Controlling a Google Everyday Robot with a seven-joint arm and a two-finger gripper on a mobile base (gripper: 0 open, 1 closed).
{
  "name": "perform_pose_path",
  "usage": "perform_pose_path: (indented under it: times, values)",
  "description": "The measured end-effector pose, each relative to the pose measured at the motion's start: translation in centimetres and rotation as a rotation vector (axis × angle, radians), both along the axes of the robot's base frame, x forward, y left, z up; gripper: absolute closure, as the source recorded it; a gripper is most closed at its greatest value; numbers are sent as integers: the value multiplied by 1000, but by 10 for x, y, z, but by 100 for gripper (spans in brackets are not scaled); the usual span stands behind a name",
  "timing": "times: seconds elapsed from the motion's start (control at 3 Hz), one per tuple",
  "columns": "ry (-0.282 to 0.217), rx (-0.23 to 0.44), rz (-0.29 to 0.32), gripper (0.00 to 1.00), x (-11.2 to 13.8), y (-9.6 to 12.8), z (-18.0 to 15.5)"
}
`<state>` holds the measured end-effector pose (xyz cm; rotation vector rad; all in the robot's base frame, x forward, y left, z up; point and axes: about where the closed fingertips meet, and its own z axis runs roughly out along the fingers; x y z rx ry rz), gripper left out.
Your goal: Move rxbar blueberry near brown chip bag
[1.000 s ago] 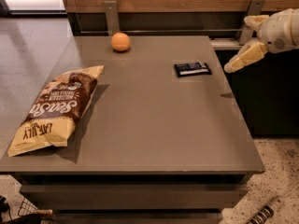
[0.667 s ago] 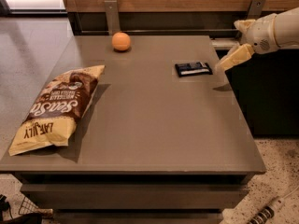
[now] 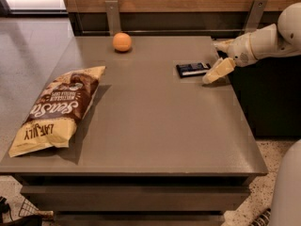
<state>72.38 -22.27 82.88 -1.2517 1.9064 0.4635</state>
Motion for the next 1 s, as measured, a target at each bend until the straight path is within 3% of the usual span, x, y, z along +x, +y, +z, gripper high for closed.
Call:
perform_pose_path:
  times: [0.33, 1.0]
  values:
    - [52, 25, 50, 0, -8, 10, -14]
    - [74, 50, 144, 0, -10, 31, -12]
